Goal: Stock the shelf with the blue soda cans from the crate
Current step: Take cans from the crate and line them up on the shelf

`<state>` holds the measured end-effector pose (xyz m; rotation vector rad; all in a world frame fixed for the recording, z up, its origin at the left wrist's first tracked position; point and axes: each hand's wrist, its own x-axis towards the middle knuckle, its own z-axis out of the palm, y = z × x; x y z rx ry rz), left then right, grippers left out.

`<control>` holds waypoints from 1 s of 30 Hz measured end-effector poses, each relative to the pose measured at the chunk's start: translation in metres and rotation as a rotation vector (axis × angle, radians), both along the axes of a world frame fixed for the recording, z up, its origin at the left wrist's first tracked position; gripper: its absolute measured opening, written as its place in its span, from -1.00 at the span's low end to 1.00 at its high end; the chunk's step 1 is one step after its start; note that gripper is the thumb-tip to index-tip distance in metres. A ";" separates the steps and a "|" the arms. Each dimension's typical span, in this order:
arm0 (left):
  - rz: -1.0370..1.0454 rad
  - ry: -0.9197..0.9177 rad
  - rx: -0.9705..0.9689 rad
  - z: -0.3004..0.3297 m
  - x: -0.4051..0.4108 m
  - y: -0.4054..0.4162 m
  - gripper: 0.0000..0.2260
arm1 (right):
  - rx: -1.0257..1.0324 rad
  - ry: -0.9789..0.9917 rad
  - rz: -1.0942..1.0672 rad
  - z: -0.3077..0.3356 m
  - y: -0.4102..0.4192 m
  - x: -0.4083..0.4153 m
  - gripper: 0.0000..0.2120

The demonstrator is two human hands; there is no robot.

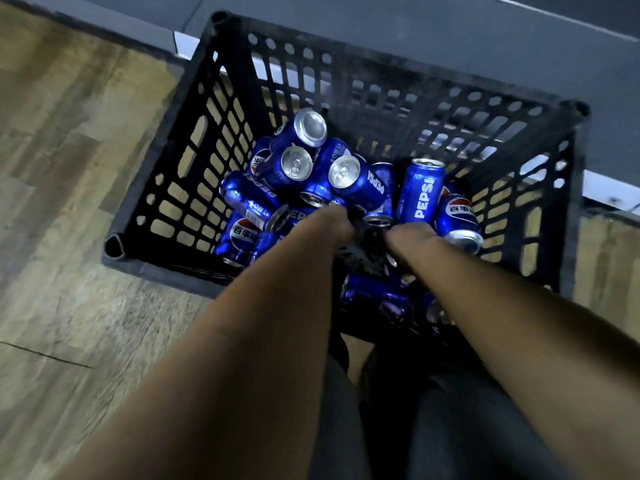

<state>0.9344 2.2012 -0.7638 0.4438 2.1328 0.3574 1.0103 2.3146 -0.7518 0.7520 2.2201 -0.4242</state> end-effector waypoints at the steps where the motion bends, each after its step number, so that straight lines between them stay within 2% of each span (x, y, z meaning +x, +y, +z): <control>1: 0.033 0.002 0.008 0.004 0.001 -0.004 -0.66 | 0.035 -0.048 0.076 0.010 -0.003 0.004 -0.43; 2: 0.082 -0.016 0.013 0.014 0.004 -0.007 -0.68 | 0.072 -0.039 0.186 0.019 -0.002 0.007 -0.38; 4: 0.184 -0.068 0.039 0.036 0.014 -0.011 -0.70 | 0.124 -0.021 0.230 0.049 -0.008 0.009 -0.38; 7: 0.208 -0.148 -0.013 0.085 0.030 -0.015 -0.70 | 0.096 -0.053 0.083 0.095 -0.018 0.006 -0.23; 13: 0.155 -0.165 -0.135 0.191 0.054 -0.034 -0.72 | 0.031 -0.042 -0.036 0.220 -0.027 -0.001 -0.37; 15: 0.235 -0.217 -0.102 0.231 0.055 -0.041 -0.72 | 0.023 -0.012 -0.045 0.267 -0.032 -0.002 -0.42; 19: 0.390 -0.291 -0.043 0.326 0.051 -0.042 -0.70 | 0.020 0.035 -0.040 0.360 -0.041 -0.007 -0.34; 24: 0.802 -0.516 0.048 0.430 0.047 -0.039 -0.58 | -0.023 0.089 -0.048 0.480 -0.048 -0.020 -0.40; 28: 0.913 -0.642 0.144 0.502 0.047 -0.038 -0.45 | -0.007 0.165 -0.065 0.566 -0.049 -0.030 -0.47; 30: 0.935 -0.693 0.215 0.537 0.044 -0.035 -0.45 | 0.010 0.219 -0.059 0.602 -0.048 -0.035 -0.57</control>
